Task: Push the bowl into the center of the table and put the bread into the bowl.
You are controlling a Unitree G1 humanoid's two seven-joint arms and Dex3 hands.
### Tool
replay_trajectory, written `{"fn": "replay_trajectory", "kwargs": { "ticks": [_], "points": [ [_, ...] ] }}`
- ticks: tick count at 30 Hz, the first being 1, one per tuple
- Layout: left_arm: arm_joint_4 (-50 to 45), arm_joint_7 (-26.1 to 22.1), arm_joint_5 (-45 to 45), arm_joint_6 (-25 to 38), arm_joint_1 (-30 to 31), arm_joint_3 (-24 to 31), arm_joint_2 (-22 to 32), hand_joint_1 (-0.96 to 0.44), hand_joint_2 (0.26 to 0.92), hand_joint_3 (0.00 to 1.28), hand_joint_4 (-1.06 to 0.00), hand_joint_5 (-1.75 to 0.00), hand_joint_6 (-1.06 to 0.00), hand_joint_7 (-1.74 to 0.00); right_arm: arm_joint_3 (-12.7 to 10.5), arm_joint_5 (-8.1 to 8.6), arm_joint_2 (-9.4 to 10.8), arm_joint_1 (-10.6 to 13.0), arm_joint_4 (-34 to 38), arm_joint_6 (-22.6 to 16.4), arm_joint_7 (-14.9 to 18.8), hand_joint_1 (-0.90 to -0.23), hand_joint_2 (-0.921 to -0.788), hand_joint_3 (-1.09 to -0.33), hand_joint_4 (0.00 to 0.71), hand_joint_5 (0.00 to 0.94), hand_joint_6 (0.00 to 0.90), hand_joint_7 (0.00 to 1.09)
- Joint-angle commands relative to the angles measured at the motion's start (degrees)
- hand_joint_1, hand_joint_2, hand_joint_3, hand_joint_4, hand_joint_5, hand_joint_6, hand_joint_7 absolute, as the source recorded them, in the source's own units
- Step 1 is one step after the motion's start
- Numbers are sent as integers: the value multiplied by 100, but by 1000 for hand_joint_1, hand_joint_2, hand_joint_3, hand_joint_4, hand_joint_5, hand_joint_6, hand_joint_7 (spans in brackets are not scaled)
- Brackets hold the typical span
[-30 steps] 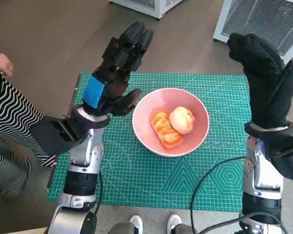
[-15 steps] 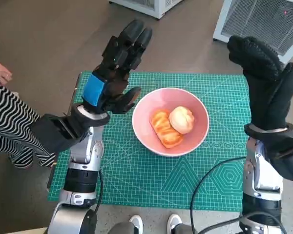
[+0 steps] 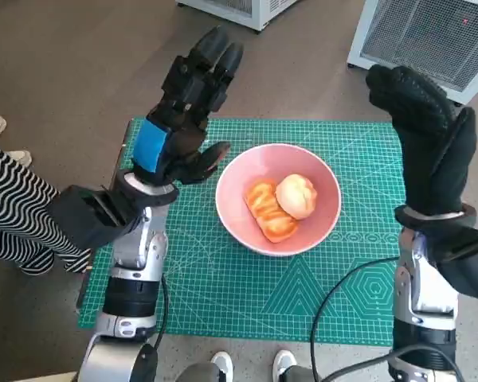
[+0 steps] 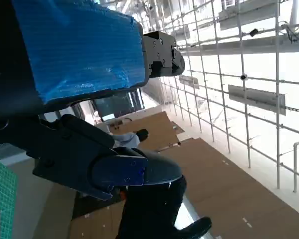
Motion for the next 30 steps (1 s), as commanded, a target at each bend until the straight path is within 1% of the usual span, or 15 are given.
{"fn": "replay_trajectory", "kwargs": {
  "ticks": [1,6,14,19,30],
  "points": [
    [-117,64,47,49,89,-16,33,-496,879,247,-96,-27,1,-374,28,-19,7,155,61,71,22,-735,-921,-701,155,0,42,530],
    [-134,96,63,38,121,-21,32,-483,877,238,-99,-28,1,-375,26,28,8,165,79,115,44,-738,-921,-694,157,1,51,533],
    [-54,108,45,27,107,-19,20,-458,878,227,-100,-28,1,-378,55,16,6,177,84,99,79,-741,-921,-689,160,3,58,535],
    [-22,129,63,3,108,-21,5,-444,881,220,-102,-29,1,-387,46,41,-9,174,133,52,137,-744,-921,-688,161,3,53,532],
    [-42,128,12,36,115,-15,-19,-367,882,207,-111,-34,1,-474,29,45,1,200,183,-32,200,-730,-921,-685,162,3,52,531]
  ]
}}
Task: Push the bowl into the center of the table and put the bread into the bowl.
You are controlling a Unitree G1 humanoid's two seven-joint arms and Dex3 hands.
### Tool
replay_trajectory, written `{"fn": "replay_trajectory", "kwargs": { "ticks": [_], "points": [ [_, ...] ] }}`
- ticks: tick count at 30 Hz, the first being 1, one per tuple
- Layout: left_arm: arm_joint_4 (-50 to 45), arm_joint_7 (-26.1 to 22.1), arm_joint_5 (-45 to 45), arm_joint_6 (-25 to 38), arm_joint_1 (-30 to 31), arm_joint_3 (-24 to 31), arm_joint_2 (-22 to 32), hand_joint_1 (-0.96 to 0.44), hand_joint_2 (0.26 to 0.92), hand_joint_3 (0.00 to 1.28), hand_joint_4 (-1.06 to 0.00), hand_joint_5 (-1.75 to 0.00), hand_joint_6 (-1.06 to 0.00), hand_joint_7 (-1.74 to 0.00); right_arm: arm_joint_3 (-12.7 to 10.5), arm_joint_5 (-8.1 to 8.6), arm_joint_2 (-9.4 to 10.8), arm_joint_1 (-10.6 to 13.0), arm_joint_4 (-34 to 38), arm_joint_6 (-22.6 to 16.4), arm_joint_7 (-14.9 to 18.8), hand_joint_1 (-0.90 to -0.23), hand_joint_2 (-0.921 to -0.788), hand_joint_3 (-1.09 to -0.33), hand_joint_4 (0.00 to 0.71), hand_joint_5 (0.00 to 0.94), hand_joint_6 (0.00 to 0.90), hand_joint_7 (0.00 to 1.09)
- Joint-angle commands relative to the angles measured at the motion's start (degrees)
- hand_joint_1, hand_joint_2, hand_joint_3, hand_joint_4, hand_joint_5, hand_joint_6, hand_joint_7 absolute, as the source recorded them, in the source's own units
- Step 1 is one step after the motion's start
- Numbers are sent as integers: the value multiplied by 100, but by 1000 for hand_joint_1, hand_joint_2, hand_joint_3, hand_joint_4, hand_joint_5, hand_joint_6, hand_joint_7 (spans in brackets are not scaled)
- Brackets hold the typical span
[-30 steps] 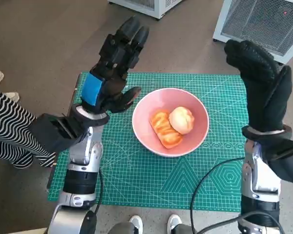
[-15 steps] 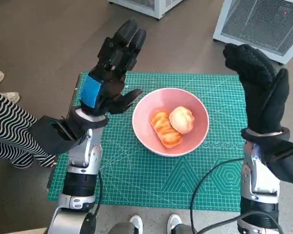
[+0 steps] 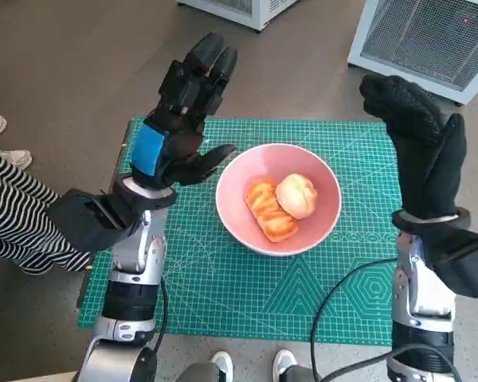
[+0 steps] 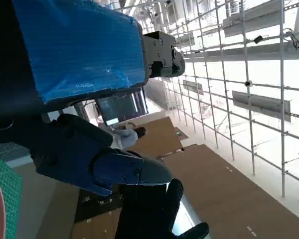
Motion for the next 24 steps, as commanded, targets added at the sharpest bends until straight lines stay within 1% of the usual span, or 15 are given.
{"fn": "replay_trajectory", "kwargs": {
  "ticks": [1,10,24],
  "points": [
    [-12,16,-14,16,26,-6,-13,-359,881,207,-111,-34,1,-483,10,29,-5,138,98,-7,72,-728,-921,-685,162,3,52,531],
    [-35,19,6,1,41,-21,-25,-312,879,214,-117,-39,1,-522,-9,36,-21,124,176,-81,111,-723,-921,-684,163,2,45,526],
    [95,-144,1,-165,40,-26,-1,-297,871,234,-117,-44,1,-534,-33,44,-18,154,248,-152,127,-715,-921,-683,165,3,44,524]
  ]
}}
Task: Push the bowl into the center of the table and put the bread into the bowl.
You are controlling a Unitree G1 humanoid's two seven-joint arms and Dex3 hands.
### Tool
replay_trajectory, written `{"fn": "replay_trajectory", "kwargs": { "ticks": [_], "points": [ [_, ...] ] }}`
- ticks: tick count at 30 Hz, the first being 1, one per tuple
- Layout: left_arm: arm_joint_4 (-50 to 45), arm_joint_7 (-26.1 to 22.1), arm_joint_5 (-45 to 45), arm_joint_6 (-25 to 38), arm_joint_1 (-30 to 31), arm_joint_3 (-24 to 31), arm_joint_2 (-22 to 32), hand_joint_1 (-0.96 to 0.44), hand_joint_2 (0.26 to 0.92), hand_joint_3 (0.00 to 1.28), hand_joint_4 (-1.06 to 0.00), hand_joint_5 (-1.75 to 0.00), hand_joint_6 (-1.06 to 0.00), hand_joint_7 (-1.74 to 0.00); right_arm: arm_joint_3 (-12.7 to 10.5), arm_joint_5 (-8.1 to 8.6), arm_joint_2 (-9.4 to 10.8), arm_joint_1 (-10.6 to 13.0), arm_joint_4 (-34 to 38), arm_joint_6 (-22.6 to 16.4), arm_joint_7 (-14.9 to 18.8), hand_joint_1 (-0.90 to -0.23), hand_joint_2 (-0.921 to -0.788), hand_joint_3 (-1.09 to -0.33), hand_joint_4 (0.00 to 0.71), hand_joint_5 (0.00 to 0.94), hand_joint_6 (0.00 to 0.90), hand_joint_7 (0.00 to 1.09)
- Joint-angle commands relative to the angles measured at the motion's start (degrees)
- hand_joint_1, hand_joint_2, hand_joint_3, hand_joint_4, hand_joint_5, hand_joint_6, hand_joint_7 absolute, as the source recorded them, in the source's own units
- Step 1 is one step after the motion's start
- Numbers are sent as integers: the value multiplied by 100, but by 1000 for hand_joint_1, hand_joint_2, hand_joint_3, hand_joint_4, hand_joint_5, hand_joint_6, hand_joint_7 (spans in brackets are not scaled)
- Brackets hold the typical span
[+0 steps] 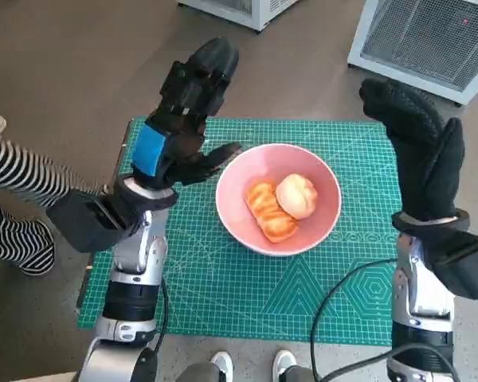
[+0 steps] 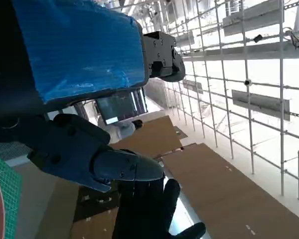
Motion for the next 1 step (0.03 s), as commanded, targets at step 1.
{"fn": "replay_trajectory", "kwargs": {
  "ticks": [1],
  "points": [
    [74,-80,4,-143,39,-19,16,-300,870,239,-116,-45,1,-537,-12,41,-17,143,80,13,54,-713,-921,-683,165,3,44,524]
  ]
}}
